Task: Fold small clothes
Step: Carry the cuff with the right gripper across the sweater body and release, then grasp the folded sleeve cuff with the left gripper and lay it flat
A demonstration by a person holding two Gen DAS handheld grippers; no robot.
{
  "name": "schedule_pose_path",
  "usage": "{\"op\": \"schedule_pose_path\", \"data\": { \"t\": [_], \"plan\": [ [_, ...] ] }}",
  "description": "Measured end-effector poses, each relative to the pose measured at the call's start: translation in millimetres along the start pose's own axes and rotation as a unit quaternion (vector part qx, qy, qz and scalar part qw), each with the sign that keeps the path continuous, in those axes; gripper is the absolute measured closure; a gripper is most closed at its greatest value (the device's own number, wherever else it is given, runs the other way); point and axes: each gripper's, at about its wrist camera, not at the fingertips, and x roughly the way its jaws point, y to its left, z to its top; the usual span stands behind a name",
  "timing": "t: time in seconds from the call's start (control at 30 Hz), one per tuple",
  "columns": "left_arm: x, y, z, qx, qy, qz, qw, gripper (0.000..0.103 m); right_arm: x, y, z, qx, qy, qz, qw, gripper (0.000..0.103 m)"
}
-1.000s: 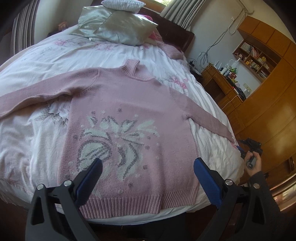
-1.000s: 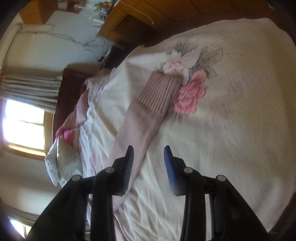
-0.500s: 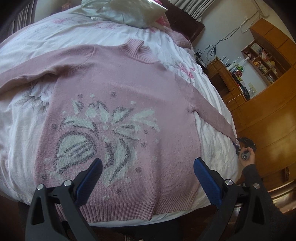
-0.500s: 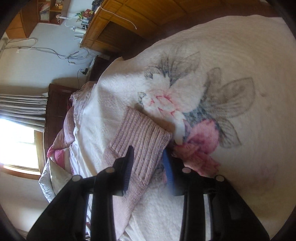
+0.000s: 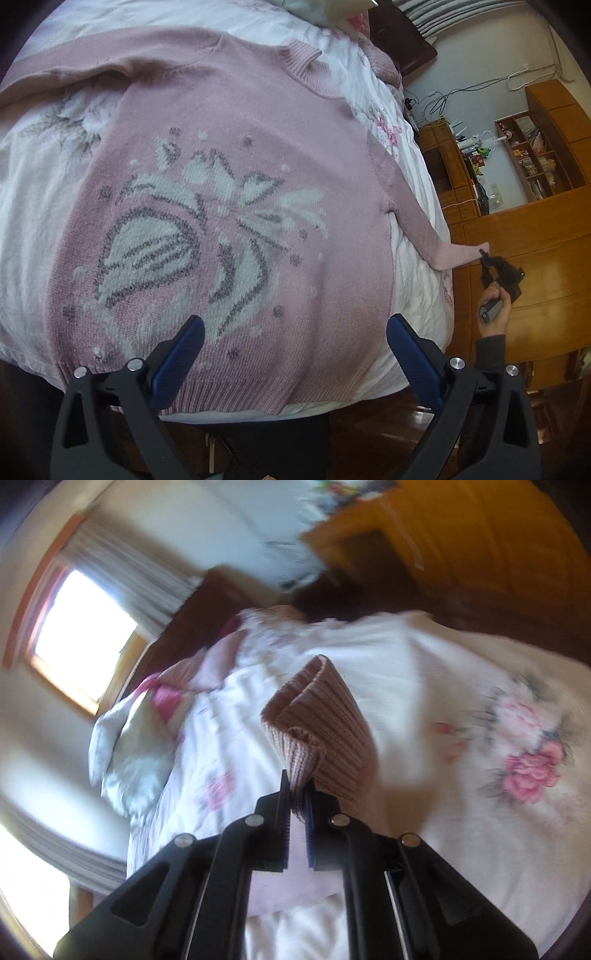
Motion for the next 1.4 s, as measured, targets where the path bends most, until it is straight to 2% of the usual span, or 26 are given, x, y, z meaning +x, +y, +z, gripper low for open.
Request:
{"op": "schedule_pose_path", "data": {
  "t": [0.1,0.23,0.37,0.47,0.6,0.77,0.87,0.93,0.97,1.0,1.07,1.17,1.27,1.4],
  "plan": [
    [-2.5,-7.4,3.3,0.025,0.0,0.001,0.9997,0.004,-4.3,70.3,-24.3,-0.082,0.001,0.009,0.997,0.098],
    [-12.7,-21.3,15.4,0.083,-0.052,0.046,0.9941,0.004,9.6,145.9,-66.6,-0.169,0.019,0.006,0.985,0.098],
    [-20.0,-26.1,40.9,0.091,-0.086,0.049,0.991,0.004,36.7,190.3,-111.5,-0.221,0.038,0.009,0.975,0.098],
    [-14.0,-32.8,63.6,0.111,-0.079,0.055,0.9891,0.004,66.5,211.9,-146.6,-0.238,0.069,0.013,0.969,0.098],
    [3.2,-34.3,95.2,0.102,-0.061,0.011,0.9928,0.004,104.7,222.8,-202.8,-0.258,0.113,0.01,0.959,0.098],
    [25.9,-41.2,128.2,0.093,-0.07,-0.03,0.9927,0.004,155.2,221.7,-266.5,-0.295,0.161,-0.017,0.942,0.098],
    [49.7,-48.7,145.8,0.091,-0.038,-0.082,0.9917,0.004,172.5,215.3,-289.7,-0.317,0.184,-0.036,0.929,0.096],
    [72.8,-52.7,158.5,0.07,-0.006,-0.113,0.9911,0.004,176.3,209.7,-298.9,-0.319,0.205,-0.034,0.925,0.088],
    [86.8,-54.1,166.1,0.054,0.012,-0.127,0.9904,0.004,173.1,208.2,-301.9,-0.322,0.207,-0.032,0.923,0.08],
    [100.7,-56.2,173.1,0.04,0.024,-0.139,0.9892,0.004,167.1,206.1,-301.7,-0.324,0.207,-0.029,0.923,0.065],
    [128.5,-59.9,185.0,0.017,0.041,-0.154,0.987,0.004,144.0,202.5,-303.9,-0.322,0.194,-0.024,0.926,0.047],
    [171.7,-69.9,198.7,-0.005,0.067,-0.165,0.984,0.004,97.5,189.6,-308.2,-0.293,0.184,0.0,0.938,0.045],
    [210.5,-81.1,210.4,0.0,0.085,-0.136,0.9871,0.004,35.5,163.3,-329.4,-0.254,0.183,0.042,0.949,0.044],
    [246.9,-93.6,214.2,0.018,0.115,-0.101,0.988,0.004,-31.1,120.1,-363.6,-0.222,0.183,0.036,0.957,0.04]
  ]
}}
